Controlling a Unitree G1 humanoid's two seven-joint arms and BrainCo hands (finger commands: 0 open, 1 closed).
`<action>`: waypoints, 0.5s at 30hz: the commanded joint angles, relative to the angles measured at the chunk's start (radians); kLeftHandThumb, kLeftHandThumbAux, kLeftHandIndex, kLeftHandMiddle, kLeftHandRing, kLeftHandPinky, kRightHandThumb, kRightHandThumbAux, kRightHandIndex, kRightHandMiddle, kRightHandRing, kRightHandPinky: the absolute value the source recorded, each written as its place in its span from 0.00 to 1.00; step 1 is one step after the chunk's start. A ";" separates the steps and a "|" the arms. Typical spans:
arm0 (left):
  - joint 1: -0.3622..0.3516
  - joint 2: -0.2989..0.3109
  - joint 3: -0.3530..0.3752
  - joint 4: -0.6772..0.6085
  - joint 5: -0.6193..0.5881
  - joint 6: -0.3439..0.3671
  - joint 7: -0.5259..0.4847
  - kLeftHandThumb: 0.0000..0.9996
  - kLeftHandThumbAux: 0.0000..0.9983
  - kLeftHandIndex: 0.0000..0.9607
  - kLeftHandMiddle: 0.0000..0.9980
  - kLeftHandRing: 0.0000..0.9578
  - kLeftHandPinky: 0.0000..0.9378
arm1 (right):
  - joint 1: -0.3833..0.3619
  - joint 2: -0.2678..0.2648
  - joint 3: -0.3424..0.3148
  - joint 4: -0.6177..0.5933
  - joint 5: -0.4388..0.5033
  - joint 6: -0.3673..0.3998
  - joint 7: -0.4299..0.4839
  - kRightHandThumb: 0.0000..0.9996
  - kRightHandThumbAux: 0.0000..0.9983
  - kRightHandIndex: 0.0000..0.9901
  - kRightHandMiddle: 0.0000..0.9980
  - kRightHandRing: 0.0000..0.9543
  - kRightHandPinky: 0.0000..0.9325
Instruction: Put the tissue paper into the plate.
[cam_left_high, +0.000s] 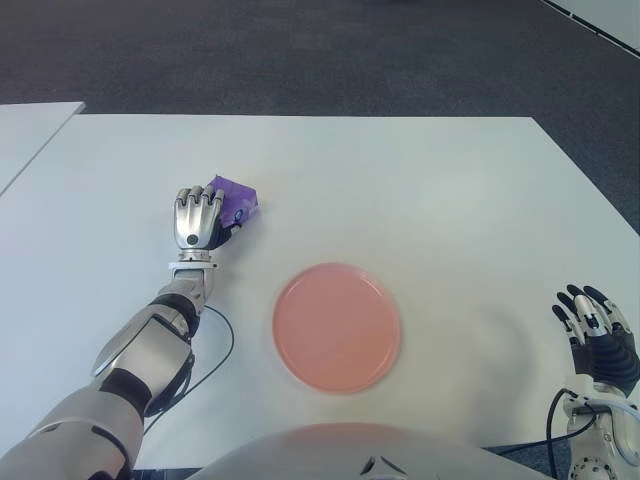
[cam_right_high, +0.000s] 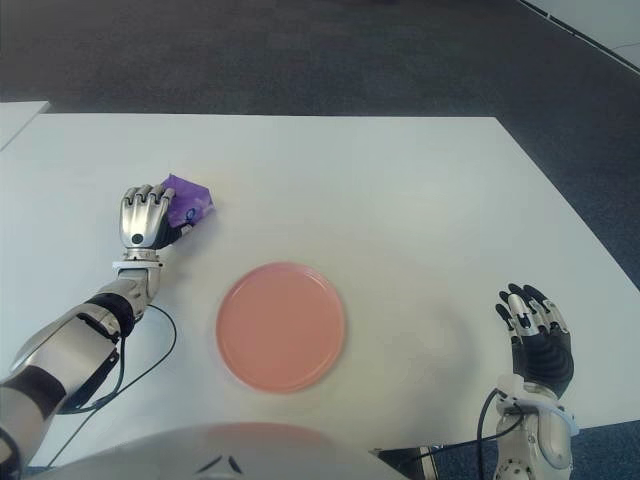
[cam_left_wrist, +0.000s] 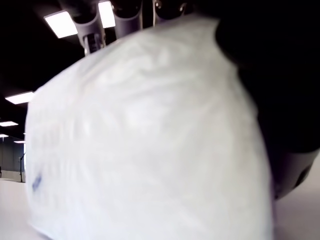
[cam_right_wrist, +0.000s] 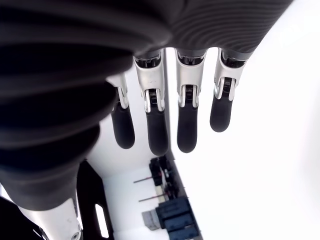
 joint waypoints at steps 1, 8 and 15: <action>0.025 0.003 0.015 0.007 -0.017 -0.032 -0.032 0.75 0.69 0.46 0.86 0.89 0.88 | -0.014 0.020 -0.012 0.031 -0.009 0.013 0.000 0.00 0.77 0.31 0.33 0.31 0.27; 0.025 0.008 0.026 0.004 -0.025 -0.065 -0.033 0.75 0.70 0.46 0.86 0.89 0.88 | -0.002 0.032 -0.011 -0.017 -0.015 0.029 -0.008 0.00 0.75 0.32 0.33 0.30 0.27; 0.023 0.020 0.018 0.003 -0.003 -0.057 0.003 0.75 0.70 0.46 0.87 0.89 0.91 | -0.046 0.028 0.009 0.100 -0.055 -0.006 0.053 0.04 0.74 0.34 0.35 0.32 0.28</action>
